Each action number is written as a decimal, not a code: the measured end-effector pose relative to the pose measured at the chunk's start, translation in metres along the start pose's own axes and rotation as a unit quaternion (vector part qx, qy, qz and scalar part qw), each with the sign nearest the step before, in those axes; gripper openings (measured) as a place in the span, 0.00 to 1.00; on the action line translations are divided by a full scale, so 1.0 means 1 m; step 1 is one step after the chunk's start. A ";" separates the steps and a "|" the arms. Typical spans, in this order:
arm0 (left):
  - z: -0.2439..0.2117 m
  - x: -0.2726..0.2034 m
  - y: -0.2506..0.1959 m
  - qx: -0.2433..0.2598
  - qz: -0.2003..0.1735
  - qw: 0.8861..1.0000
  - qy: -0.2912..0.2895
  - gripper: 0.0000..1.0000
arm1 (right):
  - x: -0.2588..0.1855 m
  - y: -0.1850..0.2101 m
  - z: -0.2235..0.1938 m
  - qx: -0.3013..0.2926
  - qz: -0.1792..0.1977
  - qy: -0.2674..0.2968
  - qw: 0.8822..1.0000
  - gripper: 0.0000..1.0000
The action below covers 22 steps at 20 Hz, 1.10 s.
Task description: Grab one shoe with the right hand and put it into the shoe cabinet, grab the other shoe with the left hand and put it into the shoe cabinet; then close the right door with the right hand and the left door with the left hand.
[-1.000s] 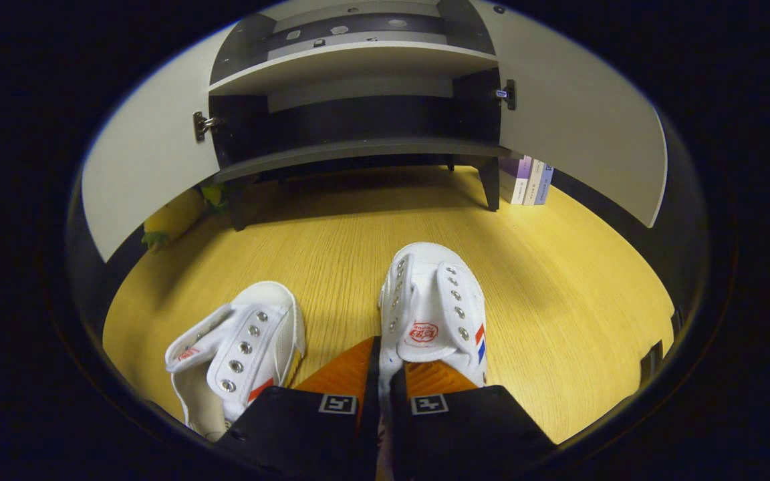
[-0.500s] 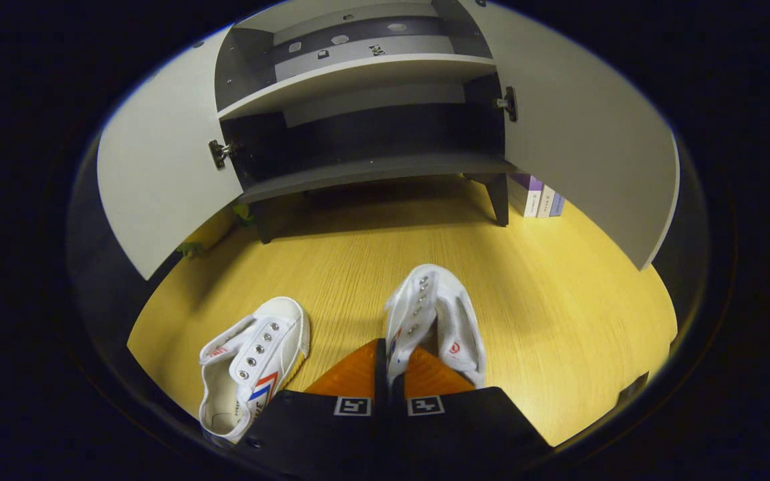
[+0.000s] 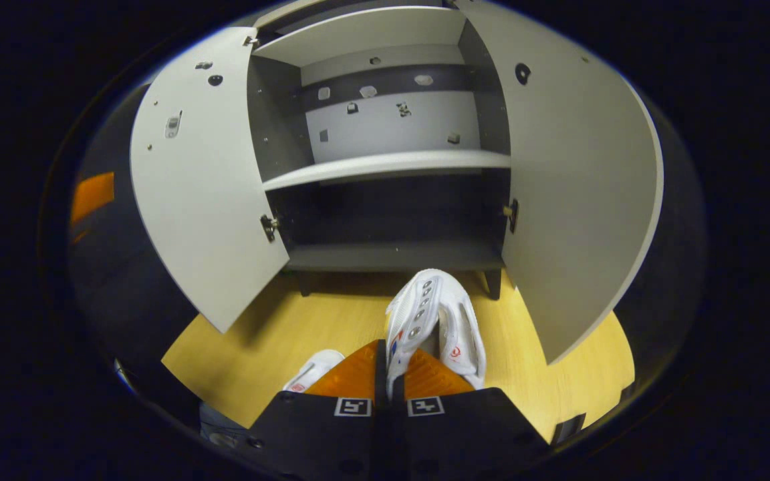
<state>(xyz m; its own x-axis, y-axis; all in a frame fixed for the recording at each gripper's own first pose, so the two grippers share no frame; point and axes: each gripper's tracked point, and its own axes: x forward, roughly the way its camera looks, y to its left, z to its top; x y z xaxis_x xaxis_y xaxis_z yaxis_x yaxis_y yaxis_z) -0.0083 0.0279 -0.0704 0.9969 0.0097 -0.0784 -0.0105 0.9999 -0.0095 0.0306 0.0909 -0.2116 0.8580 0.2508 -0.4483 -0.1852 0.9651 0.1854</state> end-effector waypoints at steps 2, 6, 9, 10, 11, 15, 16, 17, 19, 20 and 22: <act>0.003 0.003 0.001 0.001 0.001 1.000 -0.002 0.96 | 0.004 0.009 0.046 -0.013 0.004 -0.022 1.000 0.05; 0.005 0.008 0.003 0.003 0.004 1.000 -0.006 0.96 | 0.037 0.013 0.126 -0.026 0.002 -0.059 0.998 0.05; 0.007 0.011 0.006 0.000 0.009 1.000 -0.006 0.96 | 0.065 0.007 0.179 -0.039 -0.010 -0.081 0.996 0.05; 0.007 0.012 0.006 0.000 0.010 1.000 -0.006 0.96 | 0.077 0.003 0.193 -0.046 -0.014 -0.076 0.996 0.05; 0.007 0.013 0.006 -0.001 0.011 1.000 -0.005 0.96 | 0.090 -0.002 0.207 -0.053 -0.019 -0.074 0.996 0.05; 0.005 0.019 0.004 -0.004 0.014 1.000 -0.003 0.96 | 0.153 -0.024 0.250 -0.093 -0.049 -0.057 0.993 0.05; 0.005 0.021 0.003 -0.004 0.014 1.000 -0.002 0.96 | 0.170 -0.028 0.258 -0.099 -0.053 -0.052 0.992 0.05; 0.005 0.022 0.002 -0.005 0.015 1.000 -0.002 0.96 | 0.186 -0.033 0.264 -0.102 -0.057 -0.043 0.992 0.05; 0.004 0.025 0.001 -0.004 0.017 1.000 -0.001 0.96 | 0.217 -0.042 0.271 -0.120 -0.069 -0.029 0.990 0.05; 0.004 0.026 0.001 -0.004 0.019 1.000 -0.001 0.96 | 0.230 -0.048 0.274 -0.130 -0.079 -0.021 0.988 0.05; 0.003 0.027 0.002 -0.005 0.025 1.000 0.001 0.96 | 0.255 -0.058 0.275 -0.144 -0.092 -0.007 0.985 0.05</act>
<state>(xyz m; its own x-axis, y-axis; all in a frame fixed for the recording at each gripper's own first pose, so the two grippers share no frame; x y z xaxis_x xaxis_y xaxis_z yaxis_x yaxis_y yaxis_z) 0.0190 0.0300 -0.0691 0.9948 0.0603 -0.0819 -0.0617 0.9980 -0.0144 0.3917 0.0778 -0.0957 0.8963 0.0700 -0.4379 -0.1522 0.9761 -0.1554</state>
